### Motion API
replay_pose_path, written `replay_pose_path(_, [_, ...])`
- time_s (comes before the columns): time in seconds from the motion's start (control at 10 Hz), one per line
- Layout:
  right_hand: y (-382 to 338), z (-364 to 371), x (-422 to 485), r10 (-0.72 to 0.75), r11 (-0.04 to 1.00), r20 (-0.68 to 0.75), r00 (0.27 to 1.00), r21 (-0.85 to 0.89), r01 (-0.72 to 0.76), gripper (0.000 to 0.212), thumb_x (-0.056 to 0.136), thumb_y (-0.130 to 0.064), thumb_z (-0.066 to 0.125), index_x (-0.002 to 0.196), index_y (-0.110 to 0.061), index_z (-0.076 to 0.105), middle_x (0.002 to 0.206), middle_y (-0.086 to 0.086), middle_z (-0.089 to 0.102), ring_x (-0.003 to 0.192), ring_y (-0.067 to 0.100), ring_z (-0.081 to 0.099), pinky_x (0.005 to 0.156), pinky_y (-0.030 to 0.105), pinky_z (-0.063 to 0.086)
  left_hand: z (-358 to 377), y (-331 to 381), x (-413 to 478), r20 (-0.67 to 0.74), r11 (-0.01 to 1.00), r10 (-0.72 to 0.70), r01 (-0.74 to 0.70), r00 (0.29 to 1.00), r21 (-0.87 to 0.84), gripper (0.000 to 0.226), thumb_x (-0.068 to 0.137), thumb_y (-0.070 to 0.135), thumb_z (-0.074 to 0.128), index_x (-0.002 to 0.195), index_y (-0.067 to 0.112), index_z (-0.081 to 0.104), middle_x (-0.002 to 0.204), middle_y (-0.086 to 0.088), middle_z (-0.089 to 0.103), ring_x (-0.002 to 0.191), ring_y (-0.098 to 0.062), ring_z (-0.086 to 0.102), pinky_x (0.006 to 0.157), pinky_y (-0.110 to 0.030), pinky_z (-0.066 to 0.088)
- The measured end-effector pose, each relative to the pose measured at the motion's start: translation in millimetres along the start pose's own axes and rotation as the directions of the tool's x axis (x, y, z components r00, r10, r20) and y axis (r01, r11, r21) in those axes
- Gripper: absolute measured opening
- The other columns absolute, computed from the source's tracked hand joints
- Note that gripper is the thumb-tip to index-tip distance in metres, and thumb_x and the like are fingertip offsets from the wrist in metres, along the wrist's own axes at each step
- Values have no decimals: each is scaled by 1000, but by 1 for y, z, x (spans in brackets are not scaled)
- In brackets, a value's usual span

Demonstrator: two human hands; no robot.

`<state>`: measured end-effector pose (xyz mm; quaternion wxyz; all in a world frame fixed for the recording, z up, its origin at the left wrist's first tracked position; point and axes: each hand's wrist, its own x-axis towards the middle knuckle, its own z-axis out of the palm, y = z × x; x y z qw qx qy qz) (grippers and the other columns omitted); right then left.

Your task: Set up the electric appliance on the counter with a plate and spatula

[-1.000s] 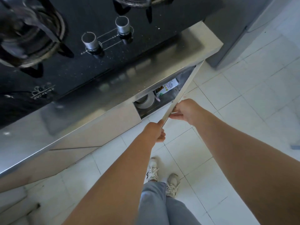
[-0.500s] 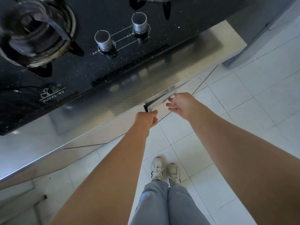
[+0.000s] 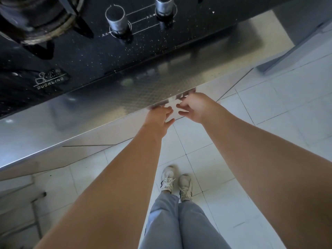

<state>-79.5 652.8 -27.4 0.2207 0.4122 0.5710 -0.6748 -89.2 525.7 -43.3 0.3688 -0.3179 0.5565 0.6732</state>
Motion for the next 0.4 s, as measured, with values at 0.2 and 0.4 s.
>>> replay_pose_path(0.2, [4,0,-3,53,998,-40,998,-23,-54,48,94,5,43,138,-14,40,117,11,56,120,25,58,96,38,50,-5,4,-10,-33,994,14,-10,999,112,37,94,1,52,128,15,53,115,0,61,122,-20,58,96,-39,50])
replay_pose_path(0.4, [-2,2,-27,17,984,-127,992,-173,-39,29,97,-9,38,104,-25,61,133,12,54,117,27,60,101,40,49,-28,8,-31,-169,917,105,-30,980,398,11,95,17,53,105,17,59,99,0,54,90,-18,53,92,-34,47])
